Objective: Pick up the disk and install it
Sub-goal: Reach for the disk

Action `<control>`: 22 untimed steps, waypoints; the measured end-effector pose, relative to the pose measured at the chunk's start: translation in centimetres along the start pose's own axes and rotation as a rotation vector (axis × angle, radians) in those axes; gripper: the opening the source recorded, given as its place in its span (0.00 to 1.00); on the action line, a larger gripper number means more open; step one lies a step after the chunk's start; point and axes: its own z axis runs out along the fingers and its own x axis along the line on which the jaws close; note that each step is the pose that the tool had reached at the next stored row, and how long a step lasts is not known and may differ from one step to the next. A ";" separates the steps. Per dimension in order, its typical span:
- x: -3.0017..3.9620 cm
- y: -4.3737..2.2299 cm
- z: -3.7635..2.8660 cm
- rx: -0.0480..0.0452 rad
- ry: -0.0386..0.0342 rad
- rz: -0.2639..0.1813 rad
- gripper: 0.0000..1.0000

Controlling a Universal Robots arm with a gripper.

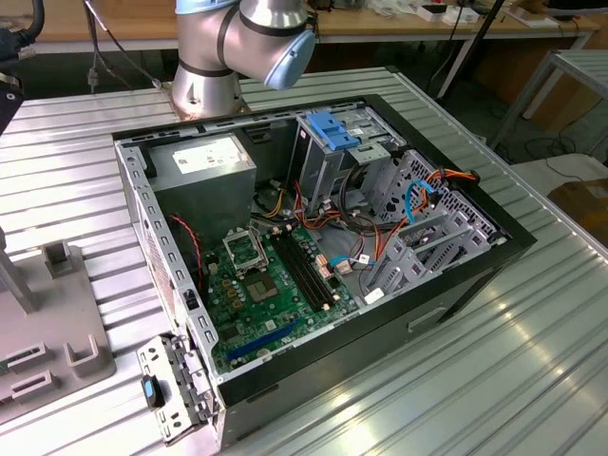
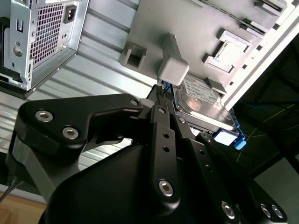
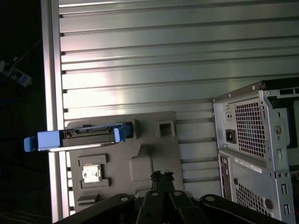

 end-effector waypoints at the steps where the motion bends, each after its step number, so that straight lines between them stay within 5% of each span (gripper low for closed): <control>1: 0.00 0.00 0.00 0.0000 0.0000 0.000 0.11; 7: 0.03 0.00 0.00 0.0000 0.0000 0.000 0.11; 13: 2.18 -0.17 0.00 0.0000 0.0000 0.000 0.11; 22: 2.70 -0.21 -0.01 0.0001 0.0001 0.000 0.11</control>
